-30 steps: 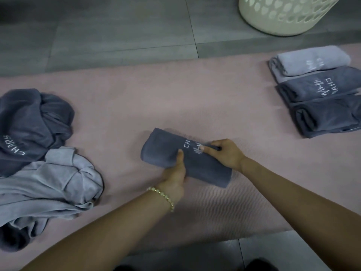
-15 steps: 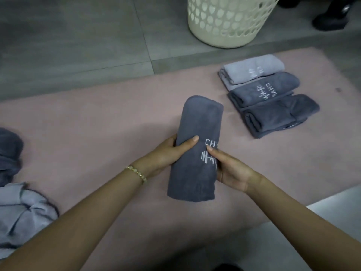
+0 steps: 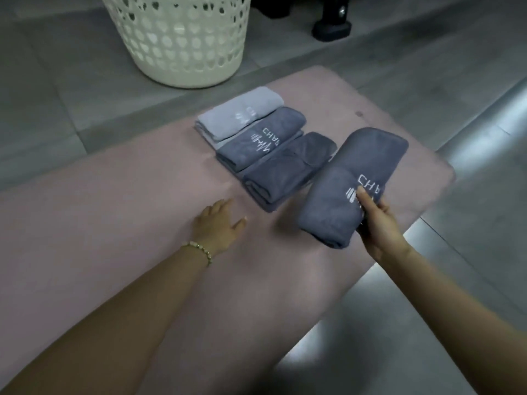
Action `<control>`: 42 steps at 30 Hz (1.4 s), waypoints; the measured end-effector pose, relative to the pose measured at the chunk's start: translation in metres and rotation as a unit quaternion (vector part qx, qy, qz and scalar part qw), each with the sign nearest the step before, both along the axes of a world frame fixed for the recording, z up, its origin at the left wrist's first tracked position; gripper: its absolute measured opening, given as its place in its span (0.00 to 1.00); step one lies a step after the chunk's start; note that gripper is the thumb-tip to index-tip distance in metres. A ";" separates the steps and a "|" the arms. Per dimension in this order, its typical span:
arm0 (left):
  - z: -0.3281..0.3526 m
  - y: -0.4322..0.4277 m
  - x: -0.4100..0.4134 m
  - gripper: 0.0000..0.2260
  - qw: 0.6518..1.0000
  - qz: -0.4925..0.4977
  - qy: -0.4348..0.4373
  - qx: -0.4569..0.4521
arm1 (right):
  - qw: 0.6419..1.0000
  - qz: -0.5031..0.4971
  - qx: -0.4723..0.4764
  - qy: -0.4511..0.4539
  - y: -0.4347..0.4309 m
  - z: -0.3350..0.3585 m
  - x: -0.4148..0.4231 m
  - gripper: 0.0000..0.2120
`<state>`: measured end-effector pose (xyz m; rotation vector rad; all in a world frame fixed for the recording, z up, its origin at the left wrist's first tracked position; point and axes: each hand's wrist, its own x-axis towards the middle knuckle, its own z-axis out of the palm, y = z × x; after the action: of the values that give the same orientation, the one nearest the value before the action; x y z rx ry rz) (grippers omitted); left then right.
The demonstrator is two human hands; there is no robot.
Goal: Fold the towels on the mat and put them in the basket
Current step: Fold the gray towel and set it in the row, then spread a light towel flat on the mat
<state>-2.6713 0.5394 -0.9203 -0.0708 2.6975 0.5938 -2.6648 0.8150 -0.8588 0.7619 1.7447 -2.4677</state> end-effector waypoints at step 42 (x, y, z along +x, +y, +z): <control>0.106 -0.219 0.141 0.25 0.987 0.122 0.027 -0.099 | 0.683 0.414 0.589 0.123 -0.246 0.025 0.011 0.32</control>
<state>-2.5305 0.3208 -0.8142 -0.4503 2.8149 0.3974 -2.6542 0.5689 -0.8341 -0.4514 2.7740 -0.6895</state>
